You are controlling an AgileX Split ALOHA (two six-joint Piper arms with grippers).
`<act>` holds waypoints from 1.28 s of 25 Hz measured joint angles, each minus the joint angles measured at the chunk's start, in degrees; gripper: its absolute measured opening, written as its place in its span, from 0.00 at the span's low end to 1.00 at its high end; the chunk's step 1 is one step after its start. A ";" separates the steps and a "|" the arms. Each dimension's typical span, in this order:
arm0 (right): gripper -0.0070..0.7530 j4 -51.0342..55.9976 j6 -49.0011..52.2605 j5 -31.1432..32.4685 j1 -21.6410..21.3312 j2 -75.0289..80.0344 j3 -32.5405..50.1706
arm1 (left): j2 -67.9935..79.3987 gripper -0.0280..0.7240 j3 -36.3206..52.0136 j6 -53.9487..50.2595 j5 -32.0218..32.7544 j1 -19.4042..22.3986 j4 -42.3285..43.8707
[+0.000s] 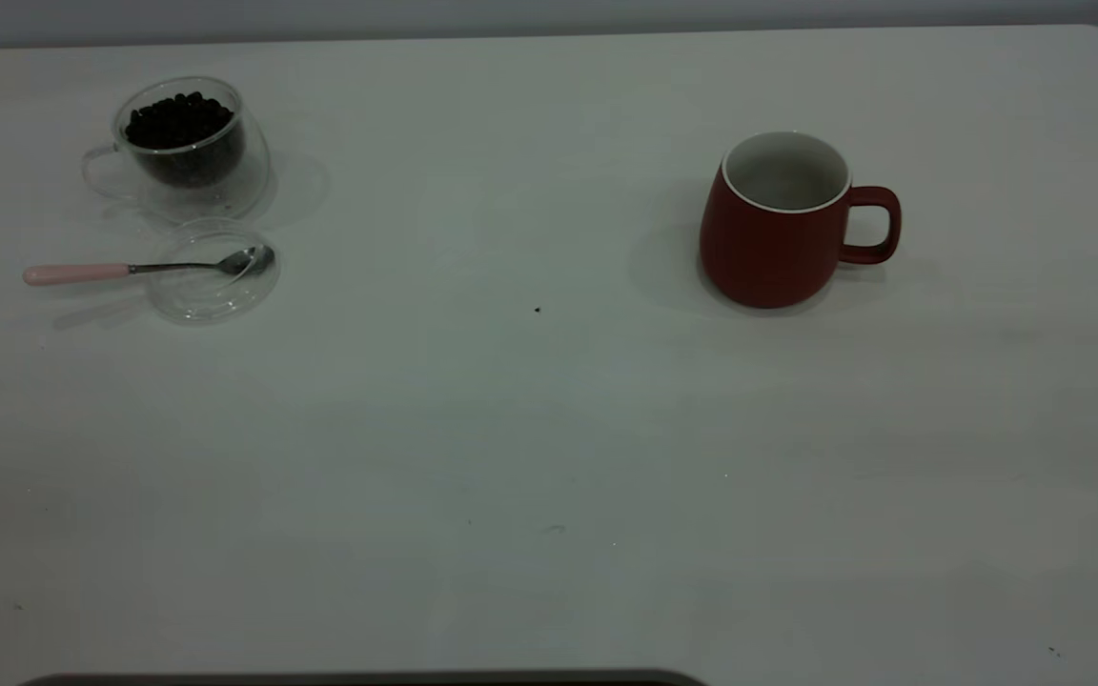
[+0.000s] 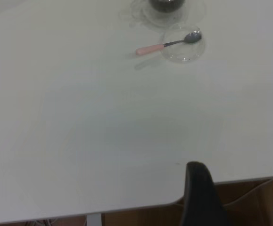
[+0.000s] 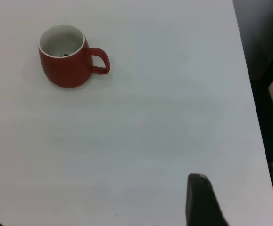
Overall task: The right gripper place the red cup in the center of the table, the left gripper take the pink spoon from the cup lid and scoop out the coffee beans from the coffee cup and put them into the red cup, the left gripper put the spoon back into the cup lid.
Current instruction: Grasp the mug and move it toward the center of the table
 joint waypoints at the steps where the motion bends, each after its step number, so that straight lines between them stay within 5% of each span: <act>1: 0.59 0.00 0.00 0.00 0.00 0.00 0.00 | 0.00 0.70 0.00 0.00 0.00 0.00 0.00; 8: 0.69 0.71 -4.34 -2.12 0.00 8.17 -0.69 | 0.00 0.70 0.00 0.00 0.00 0.00 0.00; 12: 0.80 2.56 -6.71 -11.53 0.00 20.54 -1.25 | 0.00 0.70 0.00 0.00 0.00 0.00 0.00; 16: 0.81 7.07 -14.77 -21.30 0.00 35.31 -2.97 | 0.00 0.70 0.00 0.00 0.00 0.00 0.00; 26: 0.78 26.12 -49.46 -31.91 2.59 69.26 -13.74 | 0.00 0.70 0.00 0.00 0.00 0.00 0.00; 32: 0.78 33.57 -74.36 -44.33 3.65 85.15 -18.05 | 0.00 0.70 0.00 0.00 0.00 0.00 0.00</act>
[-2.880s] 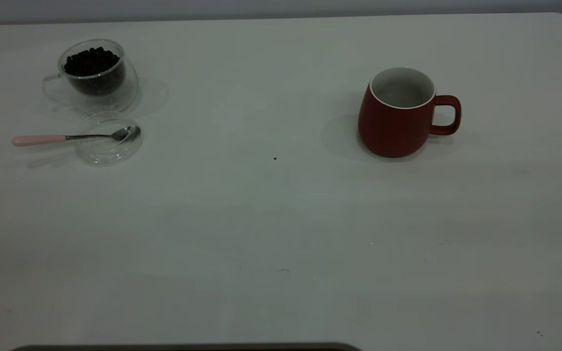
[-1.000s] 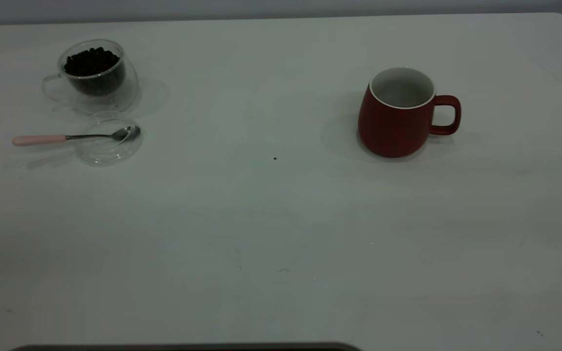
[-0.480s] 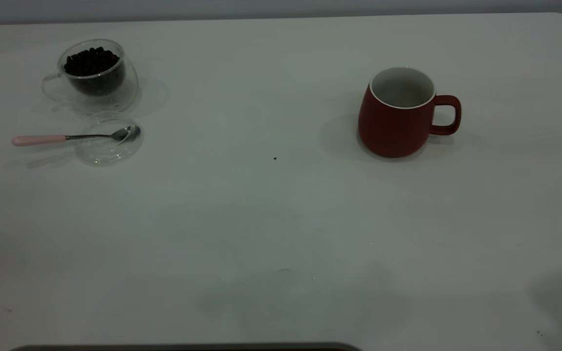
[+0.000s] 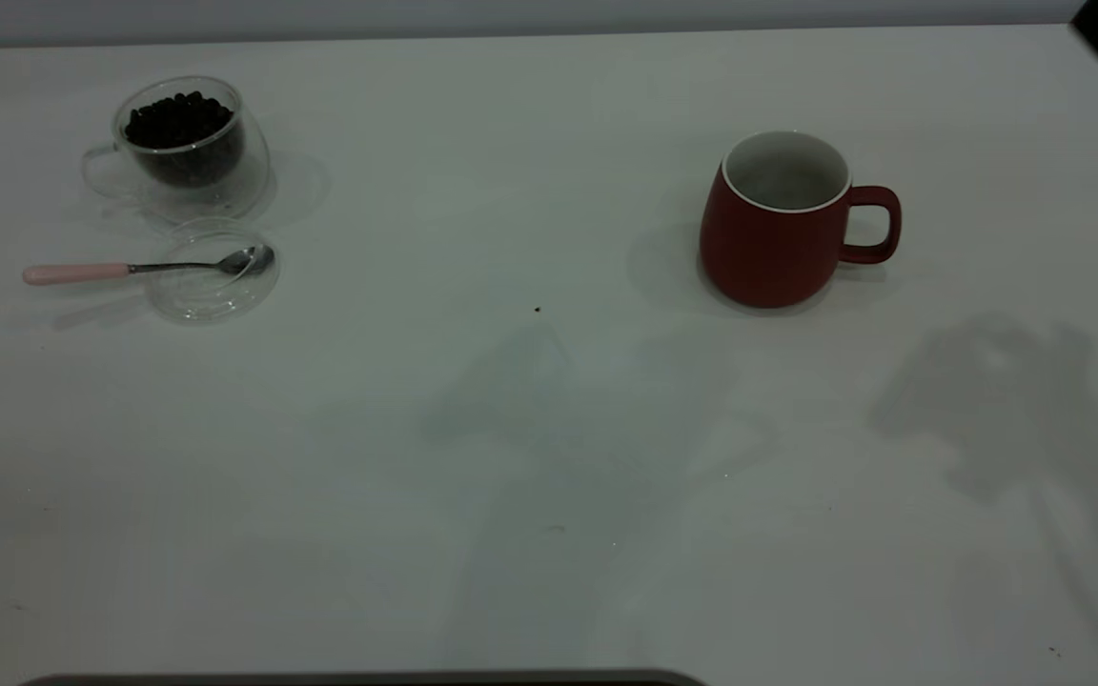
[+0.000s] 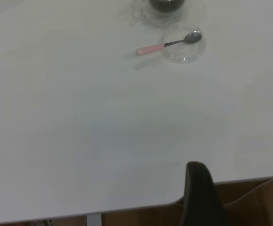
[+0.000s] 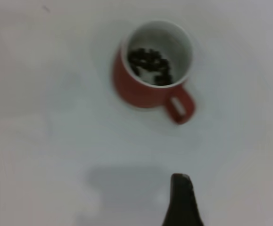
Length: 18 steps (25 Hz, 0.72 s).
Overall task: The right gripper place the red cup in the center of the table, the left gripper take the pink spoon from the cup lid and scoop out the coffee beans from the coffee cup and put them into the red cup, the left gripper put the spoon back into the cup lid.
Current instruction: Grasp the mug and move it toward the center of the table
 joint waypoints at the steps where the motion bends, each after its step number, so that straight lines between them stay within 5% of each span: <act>1: 0.78 1.24 -4.32 -1.29 0.00 2.78 -0.72 | 0.00 0.70 0.00 0.00 0.00 0.00 0.00; 18: 0.78 21.23 -44.59 -1.15 -1.30 38.81 -20.14 | 0.00 0.70 0.00 -0.06 0.00 0.00 0.00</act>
